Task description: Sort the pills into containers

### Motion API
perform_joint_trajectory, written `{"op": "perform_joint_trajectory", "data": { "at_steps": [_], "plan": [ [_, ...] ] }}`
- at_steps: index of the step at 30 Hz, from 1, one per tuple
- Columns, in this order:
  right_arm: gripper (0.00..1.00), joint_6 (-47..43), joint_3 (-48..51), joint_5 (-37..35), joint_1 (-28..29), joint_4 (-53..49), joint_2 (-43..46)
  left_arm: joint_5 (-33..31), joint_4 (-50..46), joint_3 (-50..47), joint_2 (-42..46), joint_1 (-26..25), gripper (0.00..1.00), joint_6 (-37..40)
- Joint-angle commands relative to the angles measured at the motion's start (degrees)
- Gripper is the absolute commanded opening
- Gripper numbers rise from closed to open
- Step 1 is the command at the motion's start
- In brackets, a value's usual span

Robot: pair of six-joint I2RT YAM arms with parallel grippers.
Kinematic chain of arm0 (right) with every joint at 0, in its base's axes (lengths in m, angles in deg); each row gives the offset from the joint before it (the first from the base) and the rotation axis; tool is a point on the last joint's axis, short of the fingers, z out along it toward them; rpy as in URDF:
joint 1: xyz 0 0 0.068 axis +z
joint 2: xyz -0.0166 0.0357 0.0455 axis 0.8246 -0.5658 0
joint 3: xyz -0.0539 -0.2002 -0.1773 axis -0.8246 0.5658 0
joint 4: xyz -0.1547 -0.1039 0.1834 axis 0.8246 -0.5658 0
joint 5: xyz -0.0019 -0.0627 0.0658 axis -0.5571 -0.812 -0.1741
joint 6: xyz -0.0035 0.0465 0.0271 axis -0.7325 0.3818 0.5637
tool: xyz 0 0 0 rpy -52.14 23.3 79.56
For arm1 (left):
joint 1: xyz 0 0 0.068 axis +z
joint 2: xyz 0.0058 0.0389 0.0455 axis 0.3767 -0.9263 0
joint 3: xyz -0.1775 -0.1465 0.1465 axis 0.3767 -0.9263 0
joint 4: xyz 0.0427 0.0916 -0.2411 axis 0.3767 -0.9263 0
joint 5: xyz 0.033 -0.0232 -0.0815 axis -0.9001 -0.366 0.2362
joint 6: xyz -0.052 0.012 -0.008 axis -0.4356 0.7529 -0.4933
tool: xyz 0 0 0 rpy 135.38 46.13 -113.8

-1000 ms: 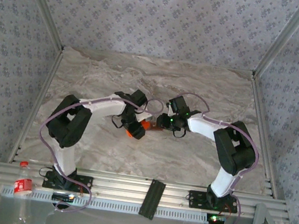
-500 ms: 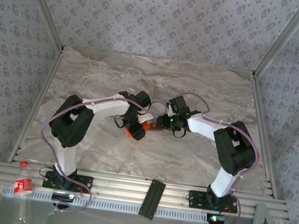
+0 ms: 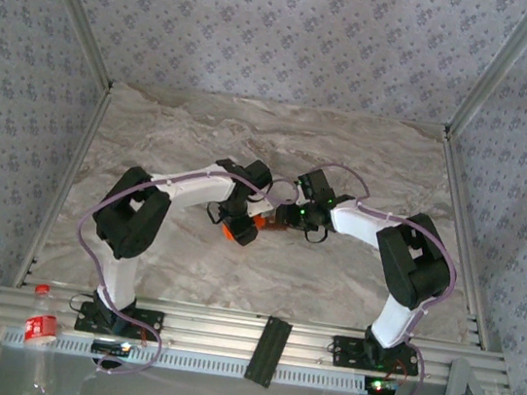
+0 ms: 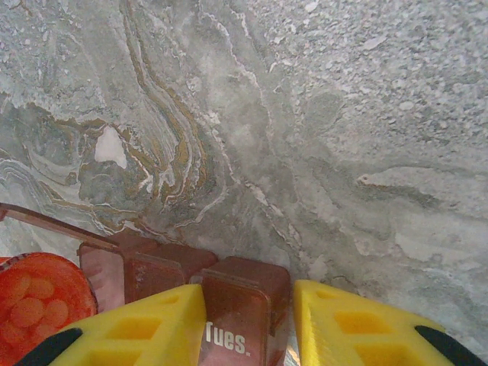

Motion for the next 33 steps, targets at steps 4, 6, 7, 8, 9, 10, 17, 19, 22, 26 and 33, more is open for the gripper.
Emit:
{"op": "perform_joint_trajectory", "data": {
  "at_steps": [4,6,7,8,9,10,17,19,22,26,33],
  "plan": [
    [0.37,0.48,1.79,-1.57,0.49,-3.35,-1.1,-2.42,-3.82,2.64,-1.25,-0.71,0.0,1.51],
    [0.37,0.48,1.79,-1.6,0.49,-3.35,-1.08,-2.68,-4.04,2.83,-1.32,-0.77,0.0,1.66],
    [0.37,0.48,1.8,-1.62,0.46,-3.38,-1.1,-2.94,-4.21,3.03,-1.39,-0.81,0.0,1.73],
    [0.37,0.49,1.88,-1.64,0.45,-3.4,-1.16,-3.07,-4.42,3.26,-1.51,-0.81,0.0,1.88],
    [0.37,0.55,1.92,-1.62,0.48,-3.39,-1.17,-3.21,-4.77,3.53,-1.75,-0.95,0.0,1.94],
    [0.37,0.56,1.92,-1.56,0.48,-3.28,-1.16,-3.57,-5.05,3.7,-1.94,-1.0,0.0,2.15],
    [0.37,0.65,1.87,-1.56,0.53,-3.29,-1.16,-5.87,-6.54,4.93,-3.36,-1.78,0.0,3.09],
    [0.37,0.65,1.96,-1.57,0.49,-3.32,-1.25,-6.28,-6.7,5.12,-3.6,-1.91,0.0,3.0],
    [0.37,0.65,1.94,-1.56,0.53,-3.19,-1.3,-6.66,-7.1,5.56,-3.89,-1.99,0.0,3.07],
    [0.37,0.65,2.05,-1.67,0.61,-3.19,-1.25,-7.91,-7.79,6.15,-4.49,-2.12,0.0,3.22],
    [0.37,0.65,2.14,-1.63,0.54,-3.28,-1.2,-8.97,-8.97,7.09,-5.03,-2.11,0.0,3.65]
  ]
}}
